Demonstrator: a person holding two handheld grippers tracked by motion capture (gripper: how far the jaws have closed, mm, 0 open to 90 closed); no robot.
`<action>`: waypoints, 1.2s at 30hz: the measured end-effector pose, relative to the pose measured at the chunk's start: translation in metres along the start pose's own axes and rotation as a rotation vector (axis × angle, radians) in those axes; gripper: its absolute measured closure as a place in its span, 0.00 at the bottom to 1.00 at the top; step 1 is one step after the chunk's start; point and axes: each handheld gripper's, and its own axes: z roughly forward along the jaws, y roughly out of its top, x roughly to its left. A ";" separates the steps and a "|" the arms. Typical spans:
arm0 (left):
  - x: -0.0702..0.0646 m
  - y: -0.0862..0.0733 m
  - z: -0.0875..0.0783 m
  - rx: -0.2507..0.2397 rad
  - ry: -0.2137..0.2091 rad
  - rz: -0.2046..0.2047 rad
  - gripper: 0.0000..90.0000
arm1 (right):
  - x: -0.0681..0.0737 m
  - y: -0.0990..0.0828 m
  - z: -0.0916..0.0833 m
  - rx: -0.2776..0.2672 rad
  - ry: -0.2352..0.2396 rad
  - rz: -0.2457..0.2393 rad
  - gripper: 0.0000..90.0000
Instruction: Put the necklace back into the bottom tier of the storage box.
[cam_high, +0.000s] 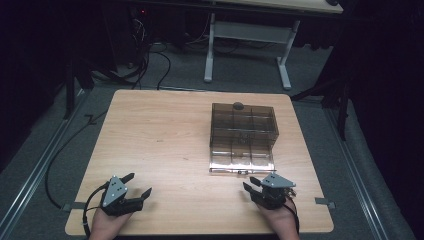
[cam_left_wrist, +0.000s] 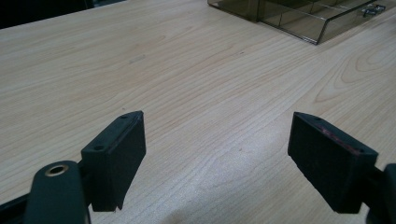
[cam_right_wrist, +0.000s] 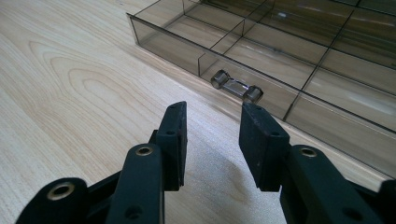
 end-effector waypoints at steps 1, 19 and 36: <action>0.000 0.000 0.000 -0.001 0.001 -0.002 0.22 | -0.001 0.000 0.000 -0.005 0.004 0.004 0.69; 0.002 0.001 0.001 0.010 -0.002 -0.024 0.22 | -0.019 -0.003 -0.024 -0.013 -0.014 0.051 0.85; 0.003 0.001 0.001 0.011 0.000 -0.025 0.24 | -0.049 -0.017 -0.059 -0.040 -0.106 0.112 0.96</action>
